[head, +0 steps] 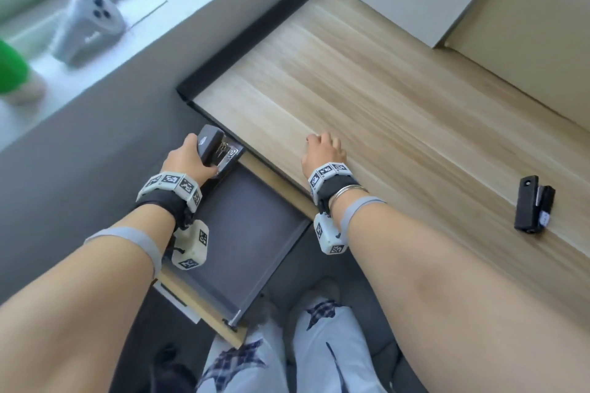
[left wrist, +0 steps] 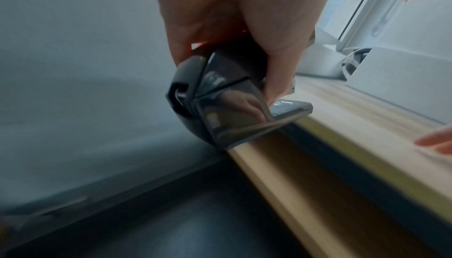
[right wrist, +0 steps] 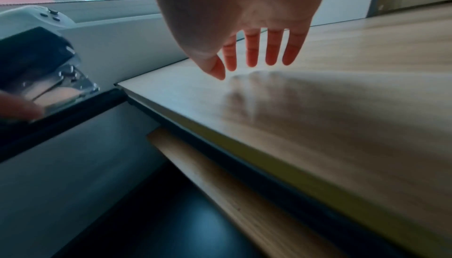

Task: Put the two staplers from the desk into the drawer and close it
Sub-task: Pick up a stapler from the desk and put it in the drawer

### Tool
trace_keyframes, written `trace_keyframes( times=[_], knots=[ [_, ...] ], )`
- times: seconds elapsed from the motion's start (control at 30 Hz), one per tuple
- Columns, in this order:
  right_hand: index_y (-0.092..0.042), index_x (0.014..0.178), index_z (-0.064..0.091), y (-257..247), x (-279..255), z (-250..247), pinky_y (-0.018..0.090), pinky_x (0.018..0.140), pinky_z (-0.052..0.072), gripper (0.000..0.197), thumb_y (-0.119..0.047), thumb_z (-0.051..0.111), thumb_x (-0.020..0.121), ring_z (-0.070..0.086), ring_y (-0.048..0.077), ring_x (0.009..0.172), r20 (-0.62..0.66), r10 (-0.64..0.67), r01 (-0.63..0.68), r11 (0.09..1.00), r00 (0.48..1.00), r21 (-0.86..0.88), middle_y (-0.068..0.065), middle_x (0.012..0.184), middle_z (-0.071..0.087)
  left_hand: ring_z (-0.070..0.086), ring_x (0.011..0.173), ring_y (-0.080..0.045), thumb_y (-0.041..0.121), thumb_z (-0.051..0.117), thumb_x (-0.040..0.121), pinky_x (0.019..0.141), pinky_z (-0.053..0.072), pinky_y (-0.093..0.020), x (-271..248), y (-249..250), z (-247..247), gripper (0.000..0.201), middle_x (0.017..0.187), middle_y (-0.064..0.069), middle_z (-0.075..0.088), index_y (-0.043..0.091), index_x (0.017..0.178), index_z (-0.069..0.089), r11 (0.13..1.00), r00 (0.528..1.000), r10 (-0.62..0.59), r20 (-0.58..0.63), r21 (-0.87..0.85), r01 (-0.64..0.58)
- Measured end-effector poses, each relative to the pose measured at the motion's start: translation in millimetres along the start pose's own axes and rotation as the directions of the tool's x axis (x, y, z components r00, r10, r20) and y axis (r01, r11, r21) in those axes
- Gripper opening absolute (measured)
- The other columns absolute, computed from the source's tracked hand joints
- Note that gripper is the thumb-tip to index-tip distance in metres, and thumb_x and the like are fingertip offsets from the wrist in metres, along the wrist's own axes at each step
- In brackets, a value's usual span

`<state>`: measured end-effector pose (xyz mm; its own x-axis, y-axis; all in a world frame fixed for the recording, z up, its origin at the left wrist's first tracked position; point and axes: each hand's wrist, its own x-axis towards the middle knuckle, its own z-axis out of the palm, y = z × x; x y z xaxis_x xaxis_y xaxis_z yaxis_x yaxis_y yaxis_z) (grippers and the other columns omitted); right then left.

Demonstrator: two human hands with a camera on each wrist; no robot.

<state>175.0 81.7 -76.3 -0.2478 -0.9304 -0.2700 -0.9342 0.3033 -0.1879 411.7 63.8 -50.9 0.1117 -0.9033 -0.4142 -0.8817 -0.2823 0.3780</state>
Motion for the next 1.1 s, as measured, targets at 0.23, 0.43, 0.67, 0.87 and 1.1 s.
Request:
trace_keyframes(
  times=[0.23,0.43,0.67,0.87,1.1],
  knots=[
    [-0.023,0.128,0.051,-24,5,25,0.039,0.095,0.039,0.042,-0.016,0.051,0.087,0.043,0.028,0.122,-0.158,0.078,-0.07,0.996,0.984,0.058,0.004,0.134,0.048,0.055,0.074,-0.034,0.024,0.068,0.073,0.063,0.043,-0.034,14,-59,54,0.04,0.084,-0.015,0.059,0.01,0.093,0.037,0.994,0.99,-0.075,0.123,0.095,0.063],
    [-0.032,0.133,0.048,-29,9,41,0.038,0.11,0.027,0.049,-0.02,0.048,0.085,0.033,0.023,0.135,-0.23,0.189,-0.154,0.975,0.955,0.163,-0.004,0.144,0.041,0.053,0.074,-0.033,0.021,0.068,0.074,0.066,0.042,-0.034,41,-87,104,0.039,0.084,-0.015,0.058,0.008,0.1,0.041,0.985,0.975,-0.133,0.18,0.132,0.11],
    [-0.034,0.132,0.048,-29,12,50,0.039,0.113,0.024,0.048,-0.023,0.048,0.086,0.031,0.021,0.137,-0.257,0.221,-0.173,0.965,0.941,0.196,-0.005,0.144,0.04,0.053,0.075,-0.033,0.012,0.066,0.073,0.068,0.044,-0.035,67,-108,151,0.036,0.084,-0.013,0.056,0.009,0.097,0.039,0.982,0.962,-0.157,0.221,0.14,0.128],
    [-0.033,0.132,0.049,-29,12,54,0.038,0.112,0.023,0.048,-0.023,0.048,0.086,0.031,0.022,0.137,-0.282,0.208,-0.158,0.969,0.937,0.191,-0.005,0.144,0.04,0.052,0.076,-0.033,0.01,0.065,0.075,0.066,0.042,-0.034,84,-113,178,0.039,0.091,-0.019,0.062,0.007,0.107,0.043,0.979,0.957,-0.167,0.236,0.154,0.133],
    [-0.03,0.129,0.053,-28,13,57,0.039,0.11,0.026,0.046,-0.023,0.049,0.084,0.037,0.023,0.133,-0.335,0.195,-0.133,0.971,0.922,0.199,-0.003,0.14,0.046,0.062,0.103,-0.041,0.012,0.07,0.074,0.078,0.048,-0.037,94,-111,192,0.056,0.111,-0.022,0.064,0.007,0.123,0.042,0.976,0.946,-0.198,0.258,0.146,0.164]
  ],
)
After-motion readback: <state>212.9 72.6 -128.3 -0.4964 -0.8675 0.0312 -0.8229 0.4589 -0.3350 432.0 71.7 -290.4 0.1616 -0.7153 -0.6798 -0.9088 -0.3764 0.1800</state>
